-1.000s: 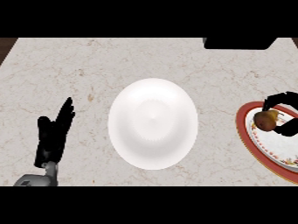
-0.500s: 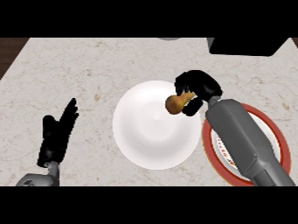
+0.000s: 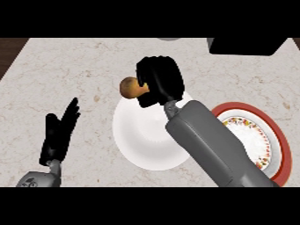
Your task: Pick the pear from the plate and place it in the plate
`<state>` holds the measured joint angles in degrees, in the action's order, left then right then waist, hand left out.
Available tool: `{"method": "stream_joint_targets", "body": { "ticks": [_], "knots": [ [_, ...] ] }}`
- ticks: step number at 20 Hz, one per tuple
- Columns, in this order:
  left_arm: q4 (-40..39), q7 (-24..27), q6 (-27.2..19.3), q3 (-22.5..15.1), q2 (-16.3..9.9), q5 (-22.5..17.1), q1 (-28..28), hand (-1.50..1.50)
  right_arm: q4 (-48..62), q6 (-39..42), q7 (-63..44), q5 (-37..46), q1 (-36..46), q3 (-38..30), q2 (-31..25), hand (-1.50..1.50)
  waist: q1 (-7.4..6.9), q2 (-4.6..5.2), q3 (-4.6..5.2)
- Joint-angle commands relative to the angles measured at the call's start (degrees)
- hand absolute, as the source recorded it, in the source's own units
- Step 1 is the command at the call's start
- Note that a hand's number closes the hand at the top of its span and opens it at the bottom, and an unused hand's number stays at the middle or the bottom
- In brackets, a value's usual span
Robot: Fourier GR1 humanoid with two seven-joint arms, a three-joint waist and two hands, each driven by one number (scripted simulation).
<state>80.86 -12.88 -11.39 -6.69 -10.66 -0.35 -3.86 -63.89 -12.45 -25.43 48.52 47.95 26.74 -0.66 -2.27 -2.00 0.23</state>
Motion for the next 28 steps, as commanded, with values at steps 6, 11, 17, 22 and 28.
{"method": "stream_joint_targets", "body": {
  "ticks": [6,11,17,22,28],
  "knots": [
    [-1.32,2.09,0.18,1.39,-0.23,-0.06,-0.23,0.00,-13.33,-6.94,-40.85,7.59,3.45,18.73,0.65,1.50,1.08,1.55,-0.13],
    [1.68,3.83,-1.87,-0.47,2.49,1.31,4.64,0.00,-12.28,-7.27,-44.99,9.12,1.34,20.07,0.64,1.50,1.27,1.82,-0.19],
    [-2.04,4.09,-0.74,1.74,2.12,0.96,0.62,0.00,-10.83,-4.49,-40.55,8.87,-0.26,15.87,0.64,1.50,2.03,2.03,-0.20],
    [2.33,1.72,-1.18,0.71,1.67,2.15,2.10,0.00,0.33,-6.79,-31.15,2.05,-2.70,11.65,0.64,1.50,1.14,2.31,-0.23],
    [1.85,2.71,-0.99,1.40,2.14,1.90,2.34,0.00,3.84,0.51,-22.43,-9.29,-5.23,7.26,0.65,1.50,1.42,2.31,-0.23]
  ]
}}
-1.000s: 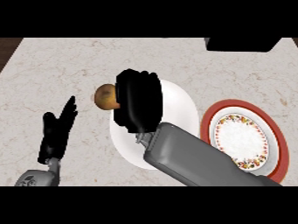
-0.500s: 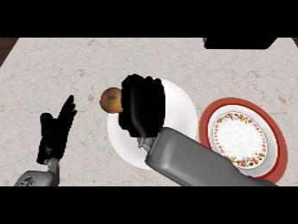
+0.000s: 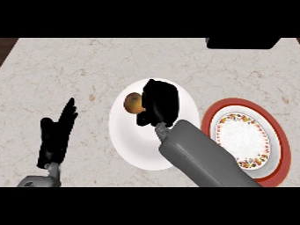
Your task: Pick the pear from the plate and place it in the plate
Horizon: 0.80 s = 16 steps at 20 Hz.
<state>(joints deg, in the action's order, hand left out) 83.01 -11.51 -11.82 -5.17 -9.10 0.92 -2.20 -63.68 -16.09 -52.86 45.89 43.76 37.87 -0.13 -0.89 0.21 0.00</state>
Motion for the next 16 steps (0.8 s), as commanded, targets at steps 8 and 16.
{"method": "stream_joint_targets", "body": {
  "ticks": [8,16],
  "knots": [
    [1.90,-2.82,0.11,0.97,-0.08,0.87,-0.28,0.00,5.70,8.96,16.00,-10.71,-0.86,-7.65,-0.20,-1.50,0.38,-0.13,-0.02],
    [0.48,1.43,1.54,1.99,-0.78,-0.17,2.70,0.00,-11.79,-8.06,29.90,-20.63,-11.50,-13.26,0.12,-1.50,1.29,-0.25,-0.11]
  ]
}}
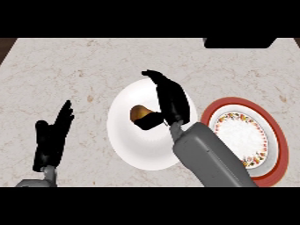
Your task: Pick the pear from the plate and place it in the plate
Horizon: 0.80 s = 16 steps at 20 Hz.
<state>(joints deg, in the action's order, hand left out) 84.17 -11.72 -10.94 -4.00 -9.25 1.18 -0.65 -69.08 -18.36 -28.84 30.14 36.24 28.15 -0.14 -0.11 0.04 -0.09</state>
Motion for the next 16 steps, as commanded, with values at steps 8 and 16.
{"method": "stream_joint_targets", "body": {
  "ticks": [8,16],
  "knots": [
    [-0.09,-2.90,-0.35,-0.39,1.15,1.76,-2.65,0.00,-8.40,-3.81,18.56,-16.91,-12.08,-7.28,0.10,-1.50,-0.05,-0.01,0.07],
    [5.44,-6.50,1.32,0.80,0.32,1.82,-0.38,0.00,-9.45,0.00,29.47,-19.12,-18.21,-6.92,0.11,-1.50,-0.13,-0.10,0.07]
  ]
}}
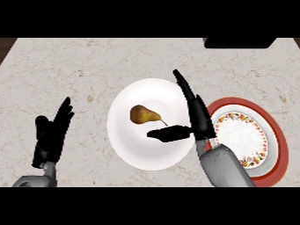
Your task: Pick the pear from the plate and place it in the plate
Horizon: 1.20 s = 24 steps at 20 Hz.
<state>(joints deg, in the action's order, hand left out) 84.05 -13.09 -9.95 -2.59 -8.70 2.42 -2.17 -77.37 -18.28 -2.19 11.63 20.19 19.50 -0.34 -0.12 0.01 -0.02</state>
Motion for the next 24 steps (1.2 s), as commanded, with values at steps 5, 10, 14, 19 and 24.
{"method": "stream_joint_targets", "body": {
  "ticks": [5,10,14,19,24],
  "knots": [
    [4.01,-2.78,2.05,2.06,0.20,0.79,0.72,0.00,-2.12,1.56,1.97,2.18,-2.98,0.38,0.34,-1.50,0.00,-0.04,0.02],
    [1.52,-2.00,2.32,1.65,1.05,1.91,-0.64,0.00,4.74,-5.81,2.51,2.54,-1.45,3.20,0.33,-1.50,-0.11,0.01,0.01],
    [4.10,-4.05,2.50,1.62,1.59,1.81,1.32,0.00,7.78,-5.97,1.19,4.15,1.12,0.89,0.34,-1.50,-0.15,-0.01,0.01],
    [6.27,-4.47,2.86,1.97,1.83,1.84,1.06,0.00,6.50,-3.94,6.04,5.27,-5.00,-1.02,-0.22,-1.50,-0.02,-0.06,0.01],
    [-5.05,2.64,1.73,1.99,5.03,3.23,-1.81,0.00,9.75,-4.04,4.44,7.41,-1.21,-4.46,-0.11,-1.50,0.08,0.03,0.02]
  ]
}}
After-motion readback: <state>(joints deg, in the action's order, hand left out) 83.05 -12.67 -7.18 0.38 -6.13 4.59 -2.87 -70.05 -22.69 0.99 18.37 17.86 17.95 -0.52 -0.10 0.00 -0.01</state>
